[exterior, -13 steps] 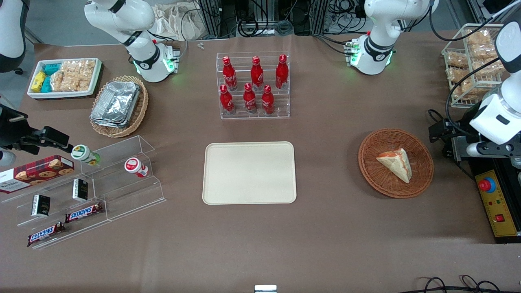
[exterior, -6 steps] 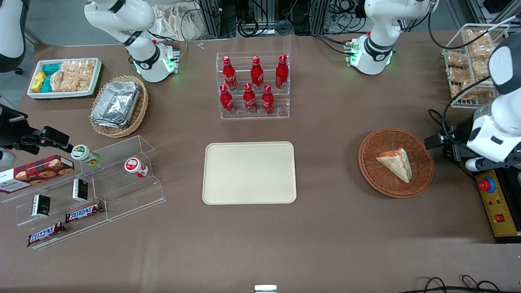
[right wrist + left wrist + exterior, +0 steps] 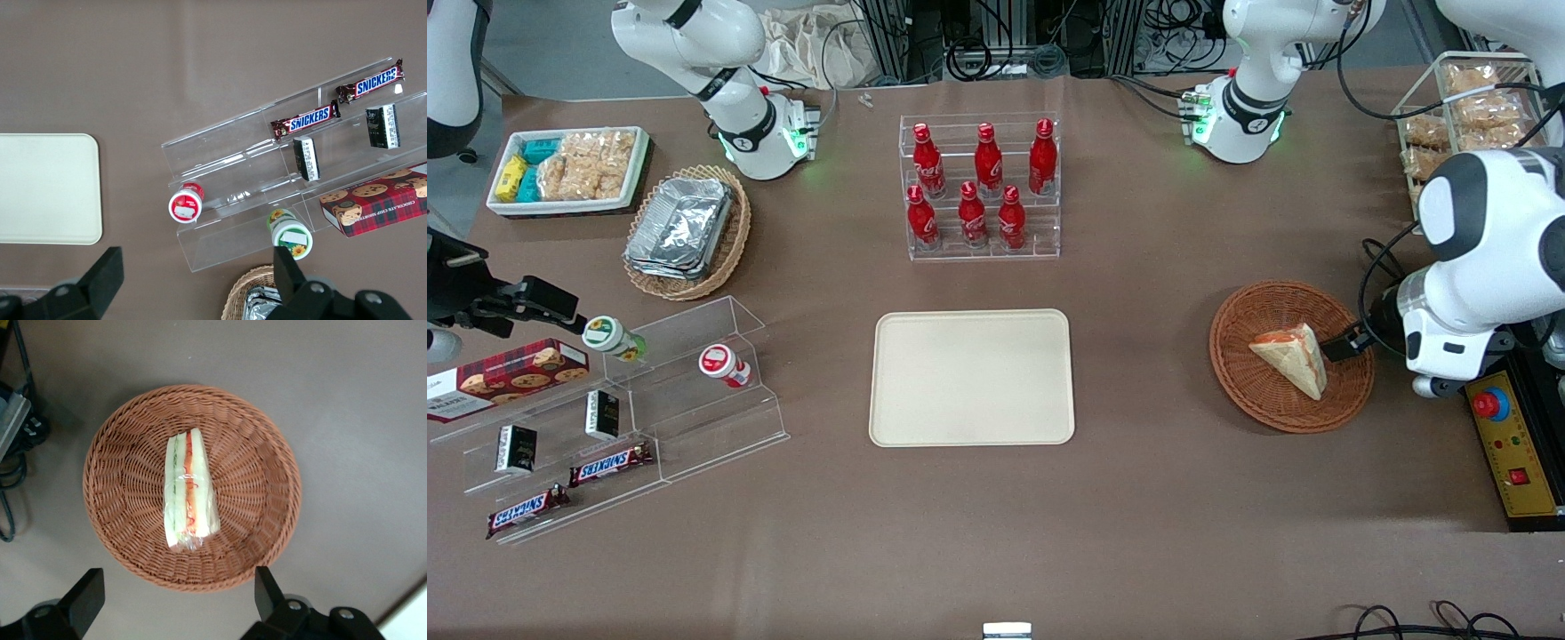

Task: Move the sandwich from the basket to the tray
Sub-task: 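Move the left gripper down over the wrapped sandwich in the basket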

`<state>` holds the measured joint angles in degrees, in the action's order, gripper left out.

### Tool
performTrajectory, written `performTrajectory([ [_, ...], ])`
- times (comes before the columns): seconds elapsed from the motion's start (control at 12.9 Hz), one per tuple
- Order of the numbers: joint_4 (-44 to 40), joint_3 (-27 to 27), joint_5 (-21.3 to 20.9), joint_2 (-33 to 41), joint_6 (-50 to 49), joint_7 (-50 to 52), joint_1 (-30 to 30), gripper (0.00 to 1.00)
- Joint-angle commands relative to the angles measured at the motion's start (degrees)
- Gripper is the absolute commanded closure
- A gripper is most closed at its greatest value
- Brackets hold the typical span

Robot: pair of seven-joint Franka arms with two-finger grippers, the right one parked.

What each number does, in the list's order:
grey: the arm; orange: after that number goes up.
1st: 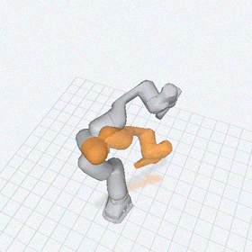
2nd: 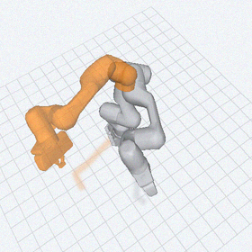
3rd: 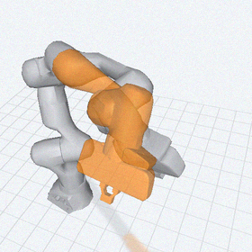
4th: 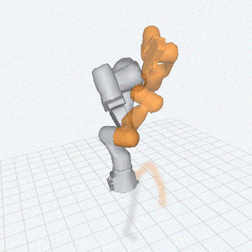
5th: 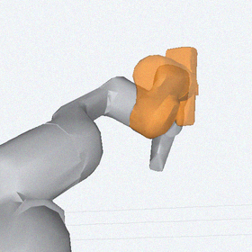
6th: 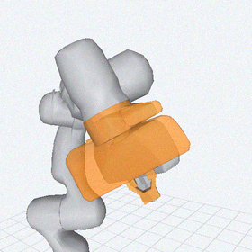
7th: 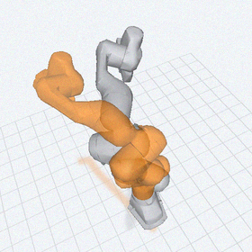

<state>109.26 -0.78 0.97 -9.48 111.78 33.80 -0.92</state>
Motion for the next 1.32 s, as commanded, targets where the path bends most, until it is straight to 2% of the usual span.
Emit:
performTrajectory([
  [0.0,7.52,-0.45,0.0,1.57,9.11,5.72,0.12,0.0],
  [0.39,9.47,-0.27,0.26,-5.01,16.97,15.85,-0.14,0.0],
  [0.93,13.87,-0.54,0.26,-8.18,20.58,16.13,0.12,0.0],
  [1.01,13.78,-0.54,0.26,-8.45,20.67,16.13,0.12,0.03],
  [1.09,13.44,-0.54,0.43,-8.8,20.67,16.21,0.12,0.32],
  [1.17,13.0,-0.54,0.78,-8.72,20.58,17.08,0.12,0.74],
  [1.24,12.12,-0.54,0.79,-8.72,20.49,19.44,0.12,1.0],
])
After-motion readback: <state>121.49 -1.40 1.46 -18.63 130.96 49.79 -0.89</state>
